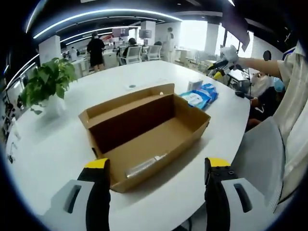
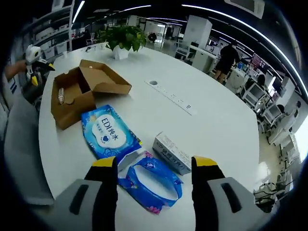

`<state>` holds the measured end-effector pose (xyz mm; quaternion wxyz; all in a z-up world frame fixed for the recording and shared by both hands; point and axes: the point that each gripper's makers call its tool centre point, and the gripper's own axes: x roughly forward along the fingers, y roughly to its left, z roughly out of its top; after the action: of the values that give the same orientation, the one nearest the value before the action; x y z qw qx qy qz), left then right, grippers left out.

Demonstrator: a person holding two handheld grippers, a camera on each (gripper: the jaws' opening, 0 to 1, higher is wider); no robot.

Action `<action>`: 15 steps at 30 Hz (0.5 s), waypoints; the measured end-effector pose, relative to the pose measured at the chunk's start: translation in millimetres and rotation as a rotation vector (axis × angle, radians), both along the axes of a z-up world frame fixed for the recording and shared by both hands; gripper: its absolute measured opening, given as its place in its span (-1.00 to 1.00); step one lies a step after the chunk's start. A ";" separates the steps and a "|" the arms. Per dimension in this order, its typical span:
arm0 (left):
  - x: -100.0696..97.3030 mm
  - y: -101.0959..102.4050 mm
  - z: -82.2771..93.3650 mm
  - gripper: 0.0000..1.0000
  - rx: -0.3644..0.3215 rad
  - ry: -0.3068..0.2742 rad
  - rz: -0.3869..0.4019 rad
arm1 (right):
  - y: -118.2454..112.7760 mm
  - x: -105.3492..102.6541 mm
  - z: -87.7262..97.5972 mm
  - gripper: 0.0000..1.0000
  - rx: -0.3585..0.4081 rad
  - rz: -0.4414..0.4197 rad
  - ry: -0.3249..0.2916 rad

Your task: Operate the shoe box by opening the lid, removing the specified soft item, and placing it in the target area until the item is outside and the box remains undamaged.

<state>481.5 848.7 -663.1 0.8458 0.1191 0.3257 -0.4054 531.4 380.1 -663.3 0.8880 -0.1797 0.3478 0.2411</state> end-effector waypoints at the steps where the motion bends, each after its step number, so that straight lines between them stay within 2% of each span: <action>1: 1.9 1.0 -0.3 0.61 0.009 -0.002 -0.009 | 2.6 -3.3 0.3 0.22 0.003 -0.001 -0.001; 15: 22.3 -1.2 -2.5 0.39 0.057 -0.002 -0.113 | 35.6 -41.2 24.6 0.57 0.101 -0.073 -0.060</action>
<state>503.8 847.4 -665.6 0.8182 0.1615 0.3290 -0.4430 490.2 415.7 -638.7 0.9141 -0.1288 0.3149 0.2204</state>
